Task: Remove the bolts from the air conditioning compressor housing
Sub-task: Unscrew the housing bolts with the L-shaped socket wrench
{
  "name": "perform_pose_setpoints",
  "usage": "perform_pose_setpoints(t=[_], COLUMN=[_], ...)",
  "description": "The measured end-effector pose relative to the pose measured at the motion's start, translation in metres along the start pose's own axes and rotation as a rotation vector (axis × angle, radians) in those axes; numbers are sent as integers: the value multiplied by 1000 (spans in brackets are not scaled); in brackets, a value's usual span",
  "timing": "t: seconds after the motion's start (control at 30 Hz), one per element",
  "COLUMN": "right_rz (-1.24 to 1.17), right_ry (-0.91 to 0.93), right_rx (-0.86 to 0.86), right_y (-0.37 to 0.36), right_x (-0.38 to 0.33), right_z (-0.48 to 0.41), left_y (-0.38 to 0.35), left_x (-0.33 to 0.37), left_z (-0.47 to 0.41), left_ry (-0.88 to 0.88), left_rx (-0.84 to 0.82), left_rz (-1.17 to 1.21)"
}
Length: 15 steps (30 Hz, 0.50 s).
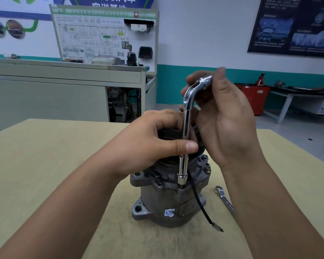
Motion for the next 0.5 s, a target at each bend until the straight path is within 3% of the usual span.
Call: perform_pose_setpoints(t=[0.27,0.5], right_rz=[102,239], right_ry=[6,-7], right_rx=[134,17], right_y=[-1,-1], right_x=[2,-1], right_z=[-3,1], left_y=[-2,-4], left_x=[1,-1], left_z=[0,-1], left_ry=[-1,-12], left_rx=[21,46], left_rz=[-59,-107])
Point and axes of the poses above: each hand's wrist, its own z-axis away from the middle knuckle, its own y-axis out of the back of the hand, x = y × z, the point moved 1 cm from there along -z, towards the middle knuckle, and after that the axes turned 6 degrees about z, right-handed, at the moved point
